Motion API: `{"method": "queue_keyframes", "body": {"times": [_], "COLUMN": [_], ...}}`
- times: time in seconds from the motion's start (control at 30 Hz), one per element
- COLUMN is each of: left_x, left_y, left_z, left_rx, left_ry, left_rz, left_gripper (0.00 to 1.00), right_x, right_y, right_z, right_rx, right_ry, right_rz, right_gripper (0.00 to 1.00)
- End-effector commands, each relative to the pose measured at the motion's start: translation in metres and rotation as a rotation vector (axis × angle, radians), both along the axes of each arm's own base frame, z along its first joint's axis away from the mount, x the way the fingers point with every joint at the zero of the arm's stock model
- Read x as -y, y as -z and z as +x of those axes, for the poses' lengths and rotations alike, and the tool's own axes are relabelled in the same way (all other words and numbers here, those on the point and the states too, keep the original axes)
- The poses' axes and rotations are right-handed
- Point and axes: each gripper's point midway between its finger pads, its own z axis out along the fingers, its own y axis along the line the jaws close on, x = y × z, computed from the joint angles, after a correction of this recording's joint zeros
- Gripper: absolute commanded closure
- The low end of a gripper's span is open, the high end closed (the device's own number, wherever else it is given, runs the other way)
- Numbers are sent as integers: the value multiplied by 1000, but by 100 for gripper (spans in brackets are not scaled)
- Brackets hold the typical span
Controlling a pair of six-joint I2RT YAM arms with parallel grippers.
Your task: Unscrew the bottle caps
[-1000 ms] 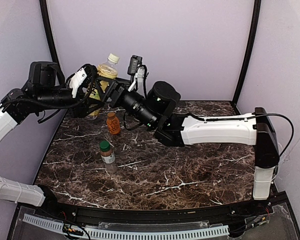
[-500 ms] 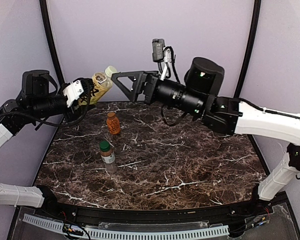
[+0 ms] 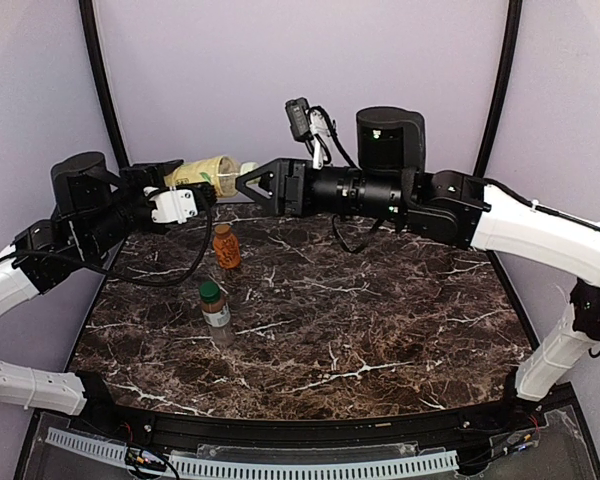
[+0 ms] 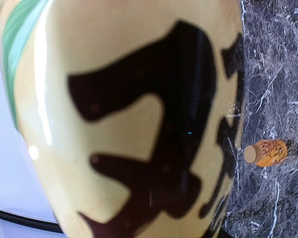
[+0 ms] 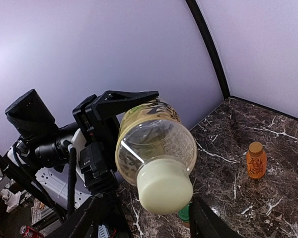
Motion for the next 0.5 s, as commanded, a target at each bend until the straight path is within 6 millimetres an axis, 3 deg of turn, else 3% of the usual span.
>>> {"method": "queue_keyframes", "body": {"times": [0.0,0.3,0.47], "left_x": [-8,-2,-1], "left_y": [-8,-3,3], "left_z": [4,3,0], "left_rx": [106,115,115], "left_ry": [-65,-48,-31], "left_rz": [80,104,125], "left_gripper": [62,62,62], "right_x": [5,3,5], "right_y": [-4,10,8], "right_z": [1,10,15], "right_rx": [-37,-90,-90], "right_ry": [-23,-31,-34], "right_rz": [48,60,90], "right_gripper": [42,54,50]}}
